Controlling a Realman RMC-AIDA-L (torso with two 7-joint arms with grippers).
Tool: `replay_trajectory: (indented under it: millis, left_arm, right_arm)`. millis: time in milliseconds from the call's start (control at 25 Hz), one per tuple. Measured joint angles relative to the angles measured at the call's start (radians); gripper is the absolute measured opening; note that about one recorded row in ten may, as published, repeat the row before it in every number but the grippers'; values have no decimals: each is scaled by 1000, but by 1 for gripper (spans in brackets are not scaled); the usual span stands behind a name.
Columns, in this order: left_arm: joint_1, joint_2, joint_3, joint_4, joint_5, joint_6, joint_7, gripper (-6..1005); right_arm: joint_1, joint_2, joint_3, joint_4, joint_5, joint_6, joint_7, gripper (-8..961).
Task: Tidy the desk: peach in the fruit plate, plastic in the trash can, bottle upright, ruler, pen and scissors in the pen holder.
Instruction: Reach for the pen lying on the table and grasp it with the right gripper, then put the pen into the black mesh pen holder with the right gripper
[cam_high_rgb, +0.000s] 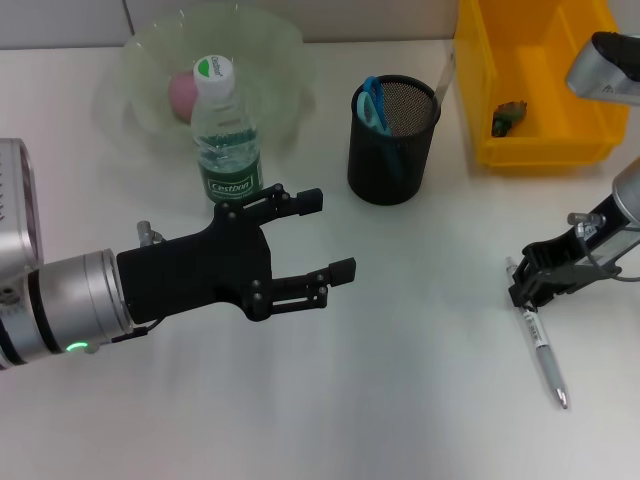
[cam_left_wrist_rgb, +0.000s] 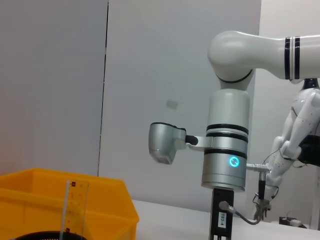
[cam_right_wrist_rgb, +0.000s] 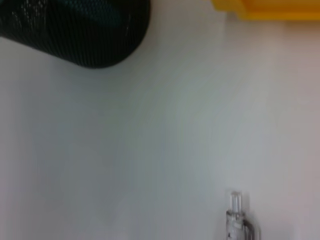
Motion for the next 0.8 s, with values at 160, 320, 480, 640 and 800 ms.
replay_trajectory:
  millis: [160,320,480,640,800]
  left_arm:
    - [0,0,0,0,0,-1,0,832]
    - [2,0,0,0,0,-1,0,832]
    - [4,0,0,0,0,-1,0,832]
    - [5,0,0,0,-1,0,0,832]
    - [6,0,0,0,-2,-1,0,832]
  right_arm:
    - [4,0,0,7,-1,2,-1,199]
    - [5,0,-19,6,-2,9,-2,185]
    - [6,1,-35,6,-1,10,-2,171]
    - [7,3,-44,3,2,13,-2,169]
    - [-13,3,-46,-23,34,32,-29,171]
